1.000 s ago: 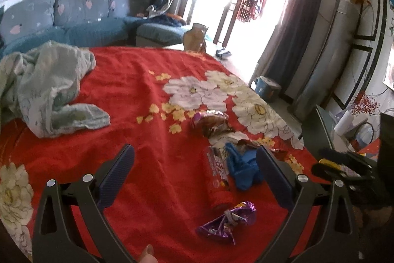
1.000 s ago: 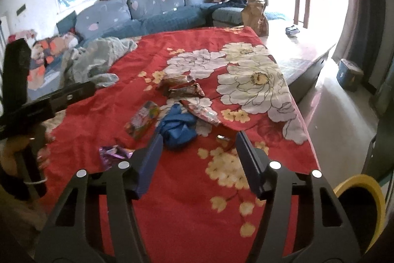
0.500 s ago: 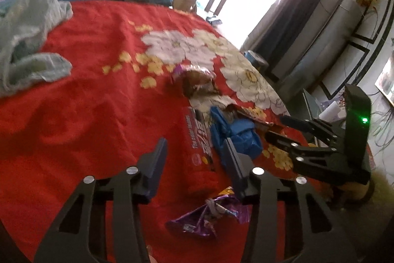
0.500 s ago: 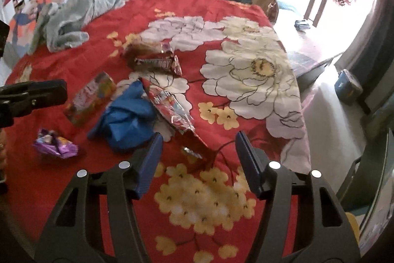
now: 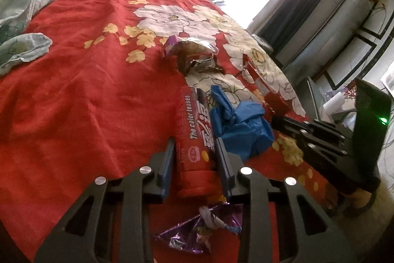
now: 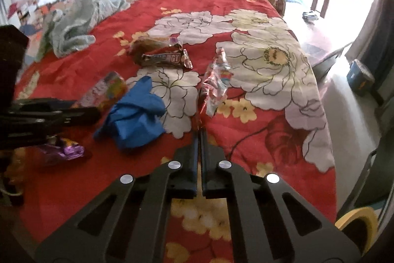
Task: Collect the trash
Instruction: 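Grasp the red 'The color teases' tube with the left tool while the right tool grasps a red-and-clear wrapper, then carry the red tube and wrapper over the bin with both tools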
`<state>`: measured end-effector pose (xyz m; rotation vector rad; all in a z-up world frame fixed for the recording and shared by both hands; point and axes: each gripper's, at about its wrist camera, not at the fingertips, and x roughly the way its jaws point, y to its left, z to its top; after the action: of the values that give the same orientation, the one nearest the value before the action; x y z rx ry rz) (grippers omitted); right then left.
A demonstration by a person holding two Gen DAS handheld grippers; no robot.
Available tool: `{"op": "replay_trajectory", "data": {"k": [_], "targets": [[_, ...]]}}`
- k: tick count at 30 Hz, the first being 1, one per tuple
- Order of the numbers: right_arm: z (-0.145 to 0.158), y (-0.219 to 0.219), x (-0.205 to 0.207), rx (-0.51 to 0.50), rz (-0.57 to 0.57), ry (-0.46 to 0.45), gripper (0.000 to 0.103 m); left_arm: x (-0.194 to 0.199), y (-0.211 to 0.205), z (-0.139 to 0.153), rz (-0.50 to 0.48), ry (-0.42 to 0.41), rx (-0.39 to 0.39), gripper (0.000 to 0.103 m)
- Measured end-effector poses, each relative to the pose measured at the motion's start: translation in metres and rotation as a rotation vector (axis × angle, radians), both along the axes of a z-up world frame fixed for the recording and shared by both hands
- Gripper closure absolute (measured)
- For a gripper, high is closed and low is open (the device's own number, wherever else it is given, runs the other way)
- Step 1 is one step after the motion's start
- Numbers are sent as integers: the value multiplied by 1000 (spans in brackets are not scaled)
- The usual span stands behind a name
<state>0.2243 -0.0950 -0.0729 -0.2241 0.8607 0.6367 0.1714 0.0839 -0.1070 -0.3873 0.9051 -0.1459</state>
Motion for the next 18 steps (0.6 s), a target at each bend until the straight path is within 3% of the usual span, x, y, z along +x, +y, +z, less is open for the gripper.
{"op": "replay_trajectory", "data": {"k": [9,18], "targets": [[17,-24,-32,108,-33,-3,103,-9,-2,29,32,-125,24,74],[34,-36,-57,148,-33,-32,103,-27,-11,66,20,-227,23,74]]}}
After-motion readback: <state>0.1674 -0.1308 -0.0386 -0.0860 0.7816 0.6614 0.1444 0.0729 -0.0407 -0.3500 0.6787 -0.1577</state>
